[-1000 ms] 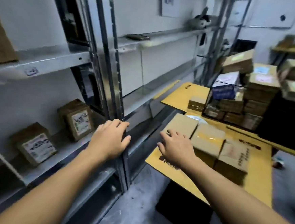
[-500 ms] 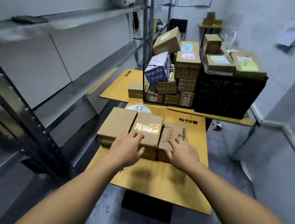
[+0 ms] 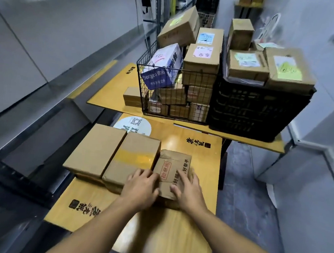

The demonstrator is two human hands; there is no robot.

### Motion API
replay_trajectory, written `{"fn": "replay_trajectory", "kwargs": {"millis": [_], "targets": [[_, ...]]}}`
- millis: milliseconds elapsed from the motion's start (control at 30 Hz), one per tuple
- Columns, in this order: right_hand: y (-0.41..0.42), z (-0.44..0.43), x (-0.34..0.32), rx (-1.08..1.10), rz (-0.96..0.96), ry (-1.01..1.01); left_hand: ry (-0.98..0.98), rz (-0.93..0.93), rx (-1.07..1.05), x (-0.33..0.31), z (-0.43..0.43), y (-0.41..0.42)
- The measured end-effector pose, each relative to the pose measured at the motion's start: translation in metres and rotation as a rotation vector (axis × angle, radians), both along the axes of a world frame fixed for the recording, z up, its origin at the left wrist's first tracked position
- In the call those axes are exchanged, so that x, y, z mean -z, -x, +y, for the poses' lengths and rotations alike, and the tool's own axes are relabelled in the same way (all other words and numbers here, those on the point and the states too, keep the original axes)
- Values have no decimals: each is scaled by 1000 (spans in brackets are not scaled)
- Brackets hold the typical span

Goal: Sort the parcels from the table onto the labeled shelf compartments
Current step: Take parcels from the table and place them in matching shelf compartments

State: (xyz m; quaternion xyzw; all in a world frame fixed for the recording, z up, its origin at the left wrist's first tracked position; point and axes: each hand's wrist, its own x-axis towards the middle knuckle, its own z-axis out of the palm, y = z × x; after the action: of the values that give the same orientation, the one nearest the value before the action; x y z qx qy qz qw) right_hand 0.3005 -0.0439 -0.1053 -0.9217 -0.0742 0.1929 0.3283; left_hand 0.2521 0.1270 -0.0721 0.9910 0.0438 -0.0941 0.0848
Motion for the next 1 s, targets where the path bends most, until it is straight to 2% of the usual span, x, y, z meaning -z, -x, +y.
{"fn": "replay_trajectory", "kwargs": {"millis": [333,467,533,667,700,767,867,1000], "targets": [[1,-26,13,132,170,-425,44,-39,-110,17,-9,-9],[1,-34,14,226,264,-570,94,-117,-72,18,-26,-7],[-1,-37,13,313,295,-667,242,-158,-83,18,-30,-4],[-3,-47,7,395,350,-838,825,-252,-318,12,-27,-3],[-2,-49,6,395,356,-872,907,-285,-352,12,-25,-2],[0,-53,4,405,354,-925,923,-306,-363,11,-24,1],[2,-57,0,420,368,-1011,920,-238,-331,11,-26,4],[4,-54,-12,352,319,-977,1190,-230,-364,2,-33,0]]}}
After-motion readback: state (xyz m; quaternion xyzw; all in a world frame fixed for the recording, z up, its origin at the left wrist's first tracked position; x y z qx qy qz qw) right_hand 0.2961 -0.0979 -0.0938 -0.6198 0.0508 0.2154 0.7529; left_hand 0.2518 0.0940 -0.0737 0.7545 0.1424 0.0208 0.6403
